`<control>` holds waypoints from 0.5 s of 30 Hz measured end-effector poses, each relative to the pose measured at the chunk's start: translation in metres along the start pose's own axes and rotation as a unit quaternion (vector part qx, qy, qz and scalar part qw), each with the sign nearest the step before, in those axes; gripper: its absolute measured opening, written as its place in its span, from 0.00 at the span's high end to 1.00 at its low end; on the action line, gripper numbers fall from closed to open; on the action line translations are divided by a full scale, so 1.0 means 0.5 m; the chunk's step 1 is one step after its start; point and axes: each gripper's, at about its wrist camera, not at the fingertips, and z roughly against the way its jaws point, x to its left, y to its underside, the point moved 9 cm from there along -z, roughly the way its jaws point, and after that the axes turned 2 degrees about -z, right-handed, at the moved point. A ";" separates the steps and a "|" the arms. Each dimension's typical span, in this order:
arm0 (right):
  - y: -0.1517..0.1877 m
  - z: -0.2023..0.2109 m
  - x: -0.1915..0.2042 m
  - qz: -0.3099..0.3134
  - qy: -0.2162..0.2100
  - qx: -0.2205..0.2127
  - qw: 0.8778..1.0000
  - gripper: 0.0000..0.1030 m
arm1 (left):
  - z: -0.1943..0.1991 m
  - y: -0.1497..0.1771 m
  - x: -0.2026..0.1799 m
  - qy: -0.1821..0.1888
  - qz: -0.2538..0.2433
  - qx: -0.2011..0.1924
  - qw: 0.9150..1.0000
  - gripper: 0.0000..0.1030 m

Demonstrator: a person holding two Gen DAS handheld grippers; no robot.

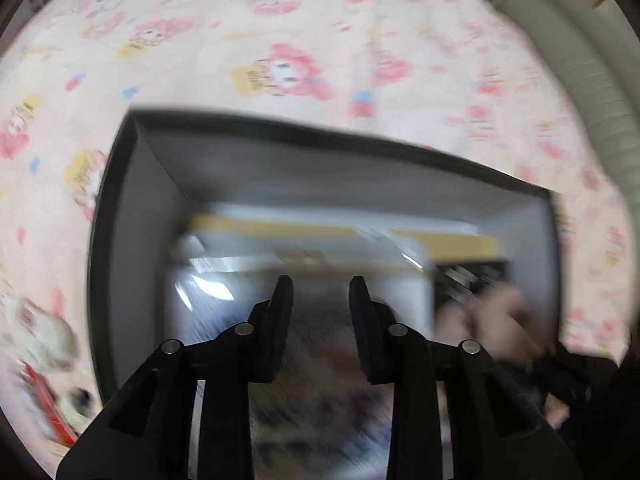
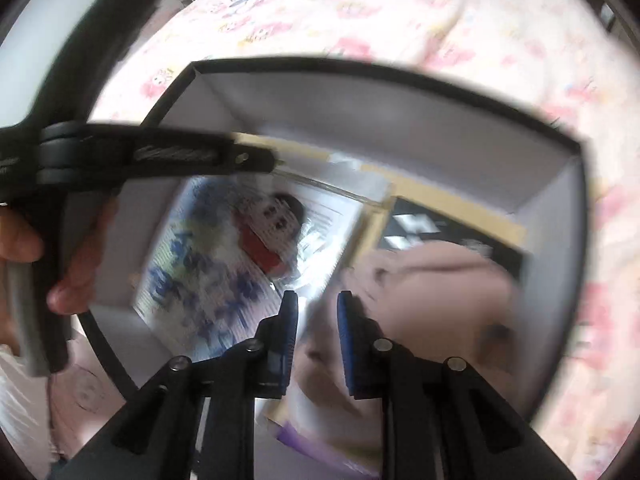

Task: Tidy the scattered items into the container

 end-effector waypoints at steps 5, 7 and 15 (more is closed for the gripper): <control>0.043 0.061 -0.023 0.029 0.074 -0.037 0.996 0.59 | 0.005 0.088 -0.040 0.051 0.000 0.035 0.998 0.63; 0.060 0.056 -0.028 0.036 0.087 -0.030 0.995 0.59 | 0.004 0.103 -0.059 0.053 -0.018 0.042 0.998 0.58; 0.082 0.009 -0.072 0.047 0.093 -0.020 0.994 0.63 | -0.016 0.117 -0.083 0.040 -0.045 0.063 0.996 0.54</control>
